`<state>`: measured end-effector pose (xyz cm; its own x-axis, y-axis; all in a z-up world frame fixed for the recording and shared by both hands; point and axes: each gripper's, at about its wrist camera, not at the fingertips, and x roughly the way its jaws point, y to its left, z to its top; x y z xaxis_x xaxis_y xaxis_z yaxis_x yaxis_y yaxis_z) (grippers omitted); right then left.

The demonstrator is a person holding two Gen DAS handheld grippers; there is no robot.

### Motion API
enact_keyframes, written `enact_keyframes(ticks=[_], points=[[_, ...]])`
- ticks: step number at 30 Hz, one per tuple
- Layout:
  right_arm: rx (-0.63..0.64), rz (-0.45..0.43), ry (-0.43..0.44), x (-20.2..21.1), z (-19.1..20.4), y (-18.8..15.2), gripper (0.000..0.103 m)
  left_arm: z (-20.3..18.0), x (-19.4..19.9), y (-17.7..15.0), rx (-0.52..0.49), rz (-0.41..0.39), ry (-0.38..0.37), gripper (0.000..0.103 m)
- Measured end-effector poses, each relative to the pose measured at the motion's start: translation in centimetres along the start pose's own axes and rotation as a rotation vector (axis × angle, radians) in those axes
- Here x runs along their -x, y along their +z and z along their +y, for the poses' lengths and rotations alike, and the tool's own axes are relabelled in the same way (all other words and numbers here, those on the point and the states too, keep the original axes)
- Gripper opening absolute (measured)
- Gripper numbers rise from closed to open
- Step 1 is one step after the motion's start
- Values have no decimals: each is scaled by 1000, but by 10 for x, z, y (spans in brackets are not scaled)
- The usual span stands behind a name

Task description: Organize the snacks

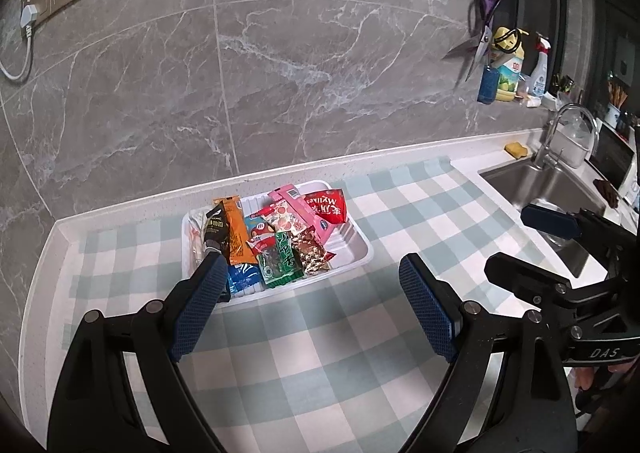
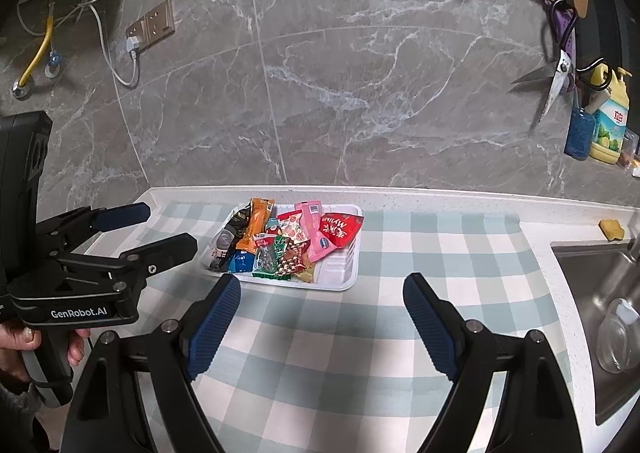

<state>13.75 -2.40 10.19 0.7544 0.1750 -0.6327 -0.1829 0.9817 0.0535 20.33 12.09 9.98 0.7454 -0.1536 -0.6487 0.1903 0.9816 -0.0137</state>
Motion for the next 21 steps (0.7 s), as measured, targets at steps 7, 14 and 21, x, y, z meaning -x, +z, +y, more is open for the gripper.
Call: enact_keyframes(ticks=[7, 14, 21], points=[[4, -6, -2, 3, 5, 1, 86, 5, 0, 0, 2, -6, -11, 88], [4, -9, -6, 3, 6, 2, 86, 5, -1, 0, 1, -6, -15, 88], [-5, -9, -13, 5, 7, 3, 86, 6, -2, 0, 7, -6, -23, 88]])
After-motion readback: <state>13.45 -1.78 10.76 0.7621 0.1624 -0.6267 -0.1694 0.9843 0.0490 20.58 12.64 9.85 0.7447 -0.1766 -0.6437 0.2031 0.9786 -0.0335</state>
